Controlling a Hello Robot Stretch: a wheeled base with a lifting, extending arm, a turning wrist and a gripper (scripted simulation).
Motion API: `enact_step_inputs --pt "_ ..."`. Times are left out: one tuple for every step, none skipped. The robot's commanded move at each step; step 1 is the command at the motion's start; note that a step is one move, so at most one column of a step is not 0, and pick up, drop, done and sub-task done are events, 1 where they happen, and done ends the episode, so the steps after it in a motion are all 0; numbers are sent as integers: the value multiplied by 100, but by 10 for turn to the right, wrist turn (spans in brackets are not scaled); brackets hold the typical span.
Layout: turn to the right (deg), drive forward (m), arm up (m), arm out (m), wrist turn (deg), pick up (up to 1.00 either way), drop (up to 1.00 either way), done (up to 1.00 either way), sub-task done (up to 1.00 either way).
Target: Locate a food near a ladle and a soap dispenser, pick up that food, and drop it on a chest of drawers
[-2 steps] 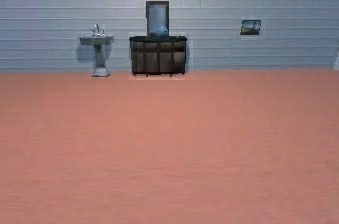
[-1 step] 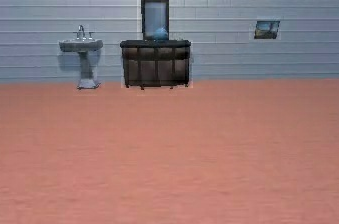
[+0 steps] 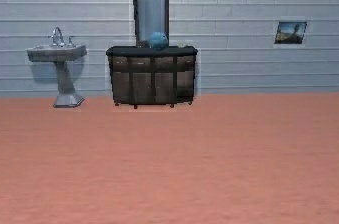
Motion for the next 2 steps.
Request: enact_step_inputs --pt "0 100 0 0 0 0 0 0 0" --pt "0 100 0 0 0 0 0 0 0"
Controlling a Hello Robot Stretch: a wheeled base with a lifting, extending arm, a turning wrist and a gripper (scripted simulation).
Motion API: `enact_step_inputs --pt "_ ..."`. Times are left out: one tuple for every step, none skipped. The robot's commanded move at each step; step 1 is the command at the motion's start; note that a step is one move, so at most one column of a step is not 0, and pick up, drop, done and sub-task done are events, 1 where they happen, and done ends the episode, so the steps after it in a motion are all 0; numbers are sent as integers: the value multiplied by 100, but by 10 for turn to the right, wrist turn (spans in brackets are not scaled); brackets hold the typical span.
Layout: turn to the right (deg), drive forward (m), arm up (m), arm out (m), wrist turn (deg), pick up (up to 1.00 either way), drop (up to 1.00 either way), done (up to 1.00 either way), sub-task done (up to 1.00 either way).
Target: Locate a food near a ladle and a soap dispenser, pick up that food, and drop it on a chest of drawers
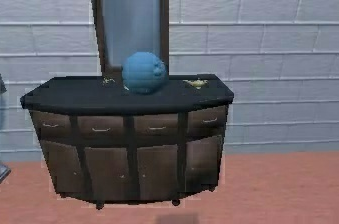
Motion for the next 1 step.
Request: enact_step_inputs --pt "-30 0 0 0 0 0 0 0 0"
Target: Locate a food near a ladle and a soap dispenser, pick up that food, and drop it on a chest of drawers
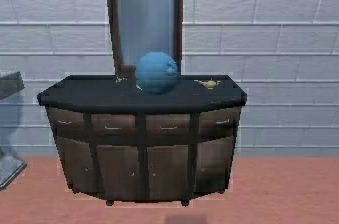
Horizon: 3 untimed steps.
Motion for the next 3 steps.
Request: enact_step_inputs --pt "0 75 0 0 0 0 0 0 0" --pt "-450 0 0 0 0 0 0 0 0" --pt "-360 0 0 0 0 0 0 0 0"
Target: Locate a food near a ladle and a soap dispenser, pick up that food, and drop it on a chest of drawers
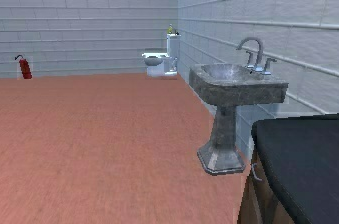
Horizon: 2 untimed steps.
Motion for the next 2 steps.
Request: enact_step_inputs --pt "0 0 0 48 0 0 0 0 0" --pt "0 0 0 0 450 0 0 0 0"
